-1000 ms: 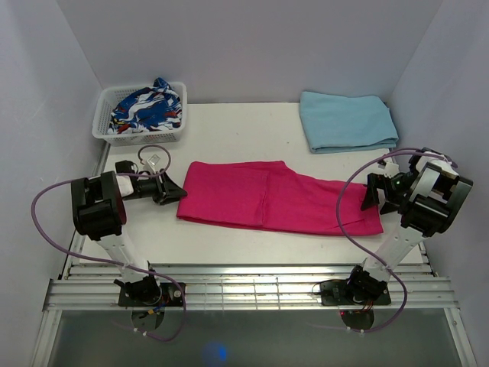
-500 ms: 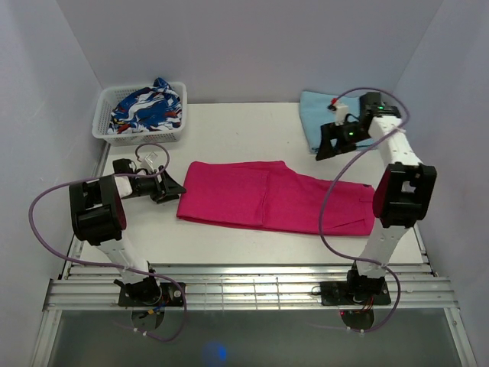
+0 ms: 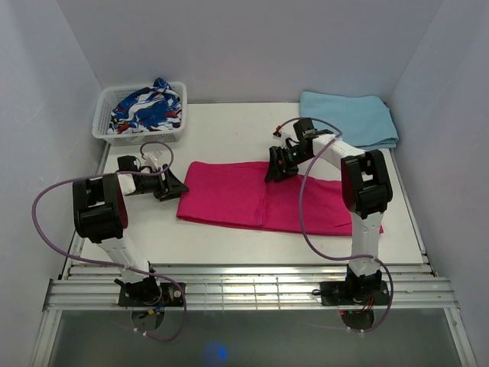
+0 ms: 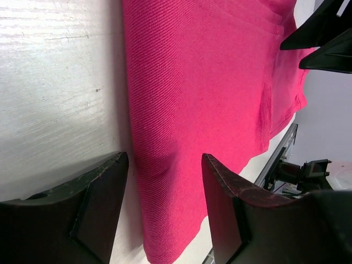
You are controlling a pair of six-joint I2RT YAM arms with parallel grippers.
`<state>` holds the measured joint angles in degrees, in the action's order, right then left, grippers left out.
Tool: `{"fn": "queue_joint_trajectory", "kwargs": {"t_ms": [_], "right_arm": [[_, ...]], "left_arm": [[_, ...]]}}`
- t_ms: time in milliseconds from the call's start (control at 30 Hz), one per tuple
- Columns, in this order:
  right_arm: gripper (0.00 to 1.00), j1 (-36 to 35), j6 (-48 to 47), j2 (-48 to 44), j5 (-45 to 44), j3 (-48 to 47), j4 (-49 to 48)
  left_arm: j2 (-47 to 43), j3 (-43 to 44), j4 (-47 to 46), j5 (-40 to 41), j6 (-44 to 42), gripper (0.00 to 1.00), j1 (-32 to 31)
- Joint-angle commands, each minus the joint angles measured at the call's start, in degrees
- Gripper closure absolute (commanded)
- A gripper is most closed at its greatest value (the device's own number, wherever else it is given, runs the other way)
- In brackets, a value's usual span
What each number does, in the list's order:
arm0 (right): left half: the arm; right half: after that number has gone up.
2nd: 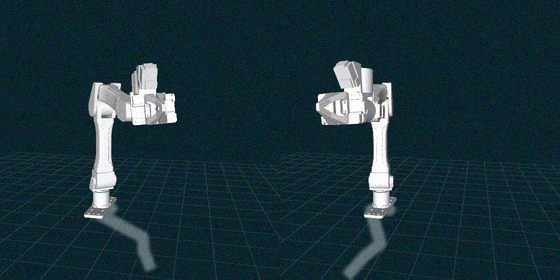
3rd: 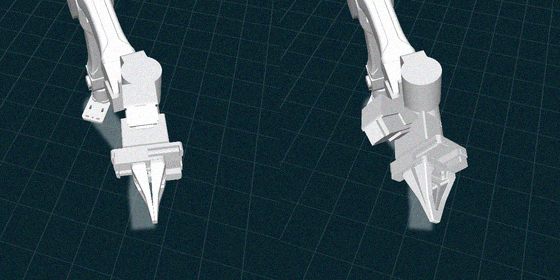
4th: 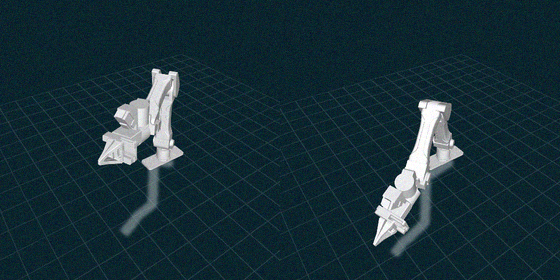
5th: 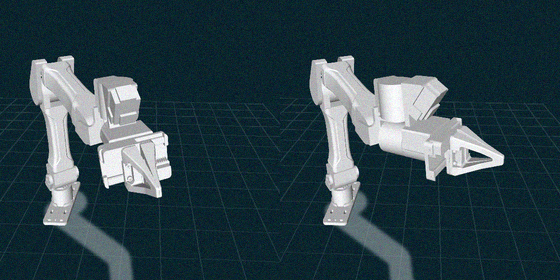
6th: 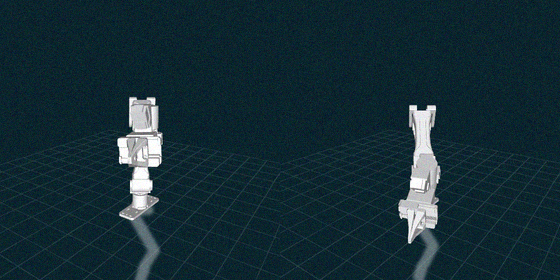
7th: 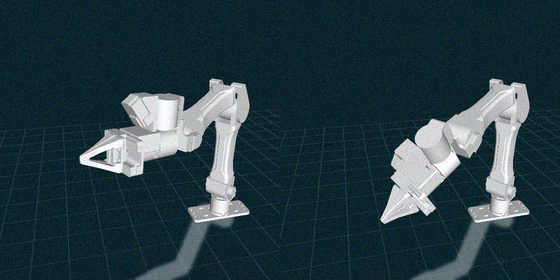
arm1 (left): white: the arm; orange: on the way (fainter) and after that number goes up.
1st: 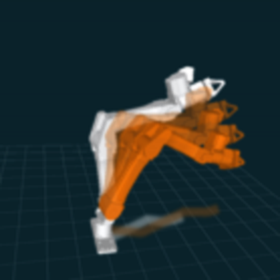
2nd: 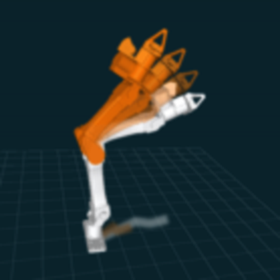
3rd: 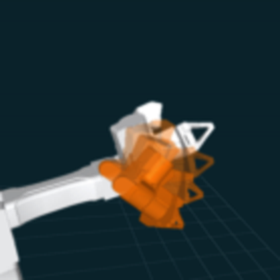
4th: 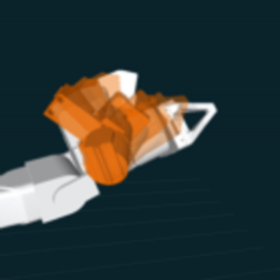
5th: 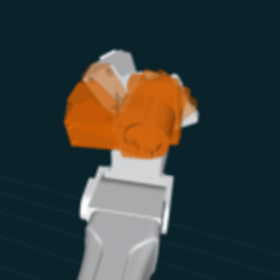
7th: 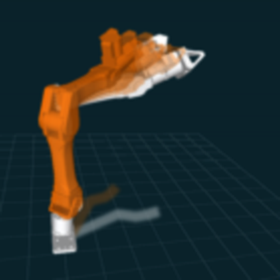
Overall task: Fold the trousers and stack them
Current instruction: Fold the trousers
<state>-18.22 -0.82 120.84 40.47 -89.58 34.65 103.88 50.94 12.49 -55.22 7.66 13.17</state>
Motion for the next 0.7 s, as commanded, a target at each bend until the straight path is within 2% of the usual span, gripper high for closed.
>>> {"fn": "queue_joint_trajectory", "kwargs": {"t_ms": [0,267,400,667], "right_arm": [[0.37,-0.5,9.0,-1.9,-2.0,3.3,-6.2],[0.38,-2.1,12.3,0.1,-0.7,7.4,-9.8],[0.43,-2.3,13.0,0.0,2.2,6.8,-10.4],[0.44,-2.9,13.9,1.0,0.0,6.5,-10.7]], "left_arm": [[-1.5,1.8,1.8,0.6,-2.0,0.34,-0.2],[-2.9,0.4,2.8,1.3,-4.0,0.33,-0.2],[-2.4,0.2,3.2,2.0,-4.3,0.33,-0.2],[-1.4,0.6,2.6,1.9,-3.5,0.33,-0.2]]}}
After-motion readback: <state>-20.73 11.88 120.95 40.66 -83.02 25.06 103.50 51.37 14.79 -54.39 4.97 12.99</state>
